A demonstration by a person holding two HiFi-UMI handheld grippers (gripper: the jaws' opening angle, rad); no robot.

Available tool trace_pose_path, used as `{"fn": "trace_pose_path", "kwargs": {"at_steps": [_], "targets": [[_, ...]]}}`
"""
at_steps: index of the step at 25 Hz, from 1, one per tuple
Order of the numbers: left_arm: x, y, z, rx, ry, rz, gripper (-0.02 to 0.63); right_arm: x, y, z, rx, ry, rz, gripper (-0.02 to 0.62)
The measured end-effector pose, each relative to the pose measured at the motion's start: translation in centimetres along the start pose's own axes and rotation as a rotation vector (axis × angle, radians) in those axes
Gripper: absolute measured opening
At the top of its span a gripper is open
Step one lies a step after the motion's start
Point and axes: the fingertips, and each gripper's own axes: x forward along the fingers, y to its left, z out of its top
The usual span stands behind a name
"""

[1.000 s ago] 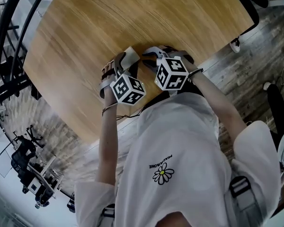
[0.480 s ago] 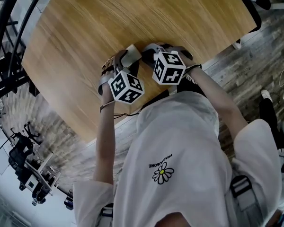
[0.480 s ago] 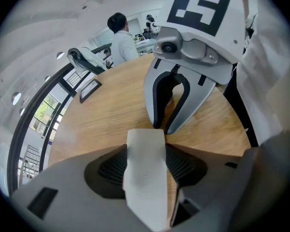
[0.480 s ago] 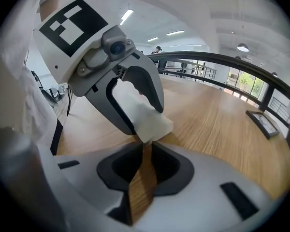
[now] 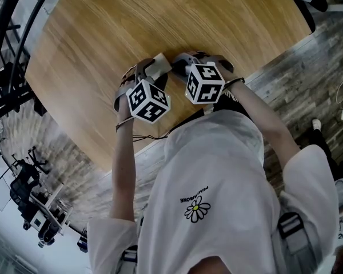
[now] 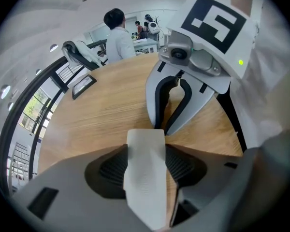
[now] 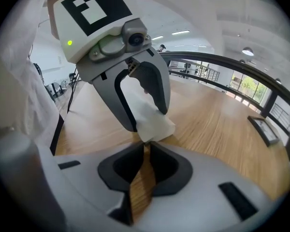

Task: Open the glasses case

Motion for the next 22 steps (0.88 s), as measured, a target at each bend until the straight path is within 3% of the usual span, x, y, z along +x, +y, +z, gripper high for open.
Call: {"fn": "trace_pose_path", "kwargs": {"at_steps": [9, 12, 22], "targets": [[-0.6, 1.0, 0.2, -0.051, 0.011, -0.186, 0.252, 0.1, -0.2, -0.1, 0.016, 0.031, 0.035, 0.044], [-1.1, 2.2, 0.1, -0.029, 0.022, -0.183, 0.252, 0.3, -0.5, 0.2, 0.018, 0.027, 0.027, 0.008], [-1.8, 3.2, 0.1, -0.059, 0.014, -0.255, 0.253, 0.1, -0.6, 0.1, 0.021, 0.035, 0.025, 0.008]]}}
